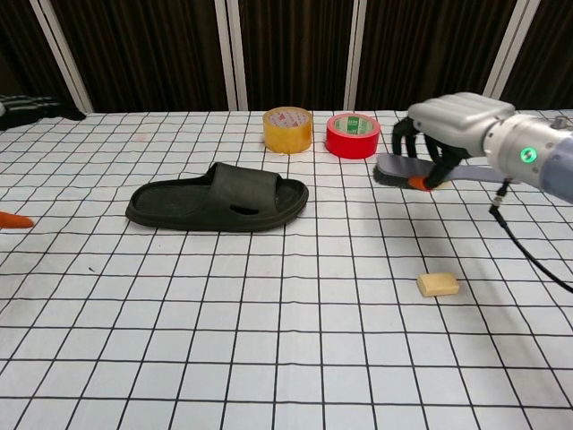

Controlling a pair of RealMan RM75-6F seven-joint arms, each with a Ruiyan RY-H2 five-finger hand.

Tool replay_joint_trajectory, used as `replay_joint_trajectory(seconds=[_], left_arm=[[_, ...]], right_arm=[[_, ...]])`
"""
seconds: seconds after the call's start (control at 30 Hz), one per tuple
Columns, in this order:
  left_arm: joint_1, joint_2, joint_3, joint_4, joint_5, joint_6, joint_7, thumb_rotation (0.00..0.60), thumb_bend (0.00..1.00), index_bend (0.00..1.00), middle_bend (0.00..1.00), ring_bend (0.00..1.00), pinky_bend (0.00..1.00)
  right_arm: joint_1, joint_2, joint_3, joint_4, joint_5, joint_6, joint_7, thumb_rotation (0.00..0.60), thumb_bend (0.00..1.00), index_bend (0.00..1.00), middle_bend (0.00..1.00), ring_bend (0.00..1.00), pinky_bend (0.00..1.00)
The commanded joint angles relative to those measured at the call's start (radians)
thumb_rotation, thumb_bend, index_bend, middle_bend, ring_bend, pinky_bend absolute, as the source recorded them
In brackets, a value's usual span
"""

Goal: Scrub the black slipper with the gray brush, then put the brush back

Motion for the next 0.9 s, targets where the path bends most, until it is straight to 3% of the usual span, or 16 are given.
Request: replay_joint_trajectory(seconds=[0.03, 0.27, 0.37, 0.47, 0.53, 0.6, 0.67, 0.9], left_arm=[[0.045, 0.028, 0.023, -0.025, 0.032, 0.041, 0.017, 0.539, 0.18, 0.00, 0.00, 0.00, 0.01], [0.044, 0.015, 0.005, -0.020, 0.011, -0.010, 0.038, 0.540, 0.18, 0.00, 0.00, 0.00, 0.01], [0.043, 0.009, -0.006, -0.012, 0.001, -0.027, 0.036, 0.539, 0.17, 0.00, 0.00, 0.00, 0.01], [0.045, 0.008, -0.012, -0.008, -0.004, -0.038, 0.029, 0.539, 0.17, 0.00, 0.00, 0.00, 0.01], [0.045, 0.009, -0.017, -0.005, -0.010, -0.050, 0.025, 0.539, 0.17, 0.00, 0.00, 0.00, 0.01], [0.047, 0.009, -0.021, 0.000, -0.014, -0.057, 0.025, 0.540, 0.17, 0.00, 0.00, 0.00, 0.01], [0.050, 0.006, -0.027, 0.004, -0.022, -0.062, 0.030, 0.540, 0.17, 0.00, 0.00, 0.00, 0.01], [0.054, 0.006, -0.031, 0.003, -0.031, -0.082, 0.037, 0.539, 0.17, 0.00, 0.00, 0.00, 0.01]], right_arm=[[-0.029, 0.007, -0.029, 0.031, 0.028, -0.031, 0.014, 0.600, 0.51, 0.74, 0.61, 0.53, 0.54], [-0.041, -0.020, -0.049, 0.081, 0.015, -0.075, 0.060, 0.600, 0.50, 0.74, 0.61, 0.53, 0.54], [-0.039, -0.023, -0.050, 0.086, 0.002, -0.075, 0.059, 0.600, 0.51, 0.68, 0.61, 0.52, 0.54], [-0.037, -0.015, -0.053, 0.081, 0.014, -0.089, 0.041, 0.600, 0.51, 0.49, 0.51, 0.46, 0.52], [-0.032, 0.001, -0.057, 0.061, 0.053, -0.118, 0.005, 0.600, 0.51, 0.24, 0.38, 0.36, 0.45], [-0.025, 0.022, -0.062, 0.030, 0.100, -0.138, -0.041, 0.600, 0.51, 0.05, 0.28, 0.28, 0.40], [-0.021, 0.032, -0.064, 0.005, 0.131, -0.136, -0.074, 0.600, 0.51, 0.00, 0.22, 0.22, 0.36], [-0.005, 0.050, -0.076, -0.045, 0.204, -0.141, -0.139, 0.600, 0.51, 0.00, 0.13, 0.14, 0.27]])
